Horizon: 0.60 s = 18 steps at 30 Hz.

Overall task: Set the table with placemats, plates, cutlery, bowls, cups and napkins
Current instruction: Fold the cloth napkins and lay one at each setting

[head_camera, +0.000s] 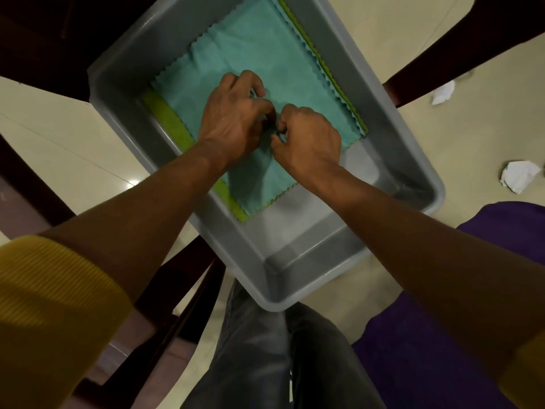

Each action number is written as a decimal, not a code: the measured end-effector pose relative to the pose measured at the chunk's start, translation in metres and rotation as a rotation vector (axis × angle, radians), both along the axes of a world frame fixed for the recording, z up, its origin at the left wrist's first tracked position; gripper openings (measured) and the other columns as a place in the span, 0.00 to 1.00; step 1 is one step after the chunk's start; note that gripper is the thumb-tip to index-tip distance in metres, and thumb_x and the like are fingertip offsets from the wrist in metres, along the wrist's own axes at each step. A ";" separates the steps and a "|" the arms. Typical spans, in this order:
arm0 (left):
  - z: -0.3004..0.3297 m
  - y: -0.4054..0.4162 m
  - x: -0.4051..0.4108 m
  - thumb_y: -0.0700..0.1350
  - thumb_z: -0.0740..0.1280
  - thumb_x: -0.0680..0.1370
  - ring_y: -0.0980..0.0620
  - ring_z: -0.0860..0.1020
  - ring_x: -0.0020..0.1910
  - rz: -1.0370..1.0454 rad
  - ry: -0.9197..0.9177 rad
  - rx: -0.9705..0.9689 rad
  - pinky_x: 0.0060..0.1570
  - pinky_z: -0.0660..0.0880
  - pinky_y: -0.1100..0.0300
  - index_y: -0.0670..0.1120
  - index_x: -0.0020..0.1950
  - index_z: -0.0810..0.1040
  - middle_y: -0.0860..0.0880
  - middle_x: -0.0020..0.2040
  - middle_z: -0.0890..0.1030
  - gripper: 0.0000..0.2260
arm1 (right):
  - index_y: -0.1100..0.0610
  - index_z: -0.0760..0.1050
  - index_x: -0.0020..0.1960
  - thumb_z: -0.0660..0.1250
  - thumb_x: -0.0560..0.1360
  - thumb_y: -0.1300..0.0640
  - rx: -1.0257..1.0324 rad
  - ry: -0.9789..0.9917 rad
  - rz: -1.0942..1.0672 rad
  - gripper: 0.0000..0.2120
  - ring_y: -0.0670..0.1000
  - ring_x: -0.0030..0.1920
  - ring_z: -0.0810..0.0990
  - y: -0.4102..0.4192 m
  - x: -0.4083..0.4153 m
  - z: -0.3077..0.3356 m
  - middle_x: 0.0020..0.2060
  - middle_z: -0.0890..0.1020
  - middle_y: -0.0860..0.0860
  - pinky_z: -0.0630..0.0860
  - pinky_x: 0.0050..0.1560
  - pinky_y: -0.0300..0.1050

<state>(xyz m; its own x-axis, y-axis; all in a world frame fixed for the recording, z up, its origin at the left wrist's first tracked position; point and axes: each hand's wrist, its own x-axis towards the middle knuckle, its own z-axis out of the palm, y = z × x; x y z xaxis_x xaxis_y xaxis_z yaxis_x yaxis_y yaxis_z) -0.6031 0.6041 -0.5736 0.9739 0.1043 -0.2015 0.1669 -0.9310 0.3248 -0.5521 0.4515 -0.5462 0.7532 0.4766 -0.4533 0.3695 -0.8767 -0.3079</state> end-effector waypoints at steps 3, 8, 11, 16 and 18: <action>-0.003 0.003 0.001 0.44 0.71 0.74 0.37 0.76 0.54 -0.014 -0.036 -0.011 0.43 0.73 0.50 0.51 0.51 0.88 0.45 0.59 0.79 0.08 | 0.52 0.77 0.56 0.69 0.76 0.48 0.004 -0.006 -0.020 0.11 0.59 0.54 0.81 0.002 0.000 -0.003 0.53 0.82 0.53 0.75 0.46 0.50; -0.005 0.009 0.005 0.44 0.68 0.74 0.37 0.75 0.55 -0.100 -0.055 0.000 0.45 0.75 0.45 0.51 0.51 0.88 0.46 0.59 0.79 0.10 | 0.51 0.77 0.55 0.69 0.77 0.47 -0.005 -0.018 -0.043 0.11 0.57 0.54 0.81 0.003 -0.003 -0.008 0.52 0.82 0.51 0.73 0.45 0.48; -0.004 0.012 0.010 0.45 0.69 0.75 0.36 0.75 0.55 -0.135 -0.054 0.004 0.46 0.75 0.44 0.50 0.49 0.87 0.46 0.58 0.78 0.07 | 0.51 0.77 0.54 0.69 0.77 0.47 0.000 -0.012 -0.056 0.10 0.56 0.53 0.80 0.003 -0.004 -0.009 0.51 0.81 0.51 0.71 0.44 0.47; -0.006 0.017 0.011 0.47 0.67 0.76 0.37 0.73 0.57 -0.190 -0.025 0.009 0.48 0.69 0.46 0.51 0.52 0.86 0.47 0.59 0.77 0.09 | 0.50 0.78 0.53 0.69 0.77 0.47 0.015 0.005 -0.092 0.09 0.55 0.53 0.80 0.003 -0.006 -0.013 0.51 0.81 0.50 0.69 0.43 0.46; -0.005 0.019 0.013 0.49 0.65 0.77 0.37 0.73 0.59 -0.211 -0.013 0.013 0.50 0.67 0.45 0.51 0.54 0.86 0.46 0.60 0.76 0.12 | 0.50 0.78 0.52 0.69 0.78 0.47 0.013 0.002 -0.114 0.08 0.54 0.52 0.80 0.003 -0.007 -0.014 0.50 0.81 0.49 0.70 0.43 0.46</action>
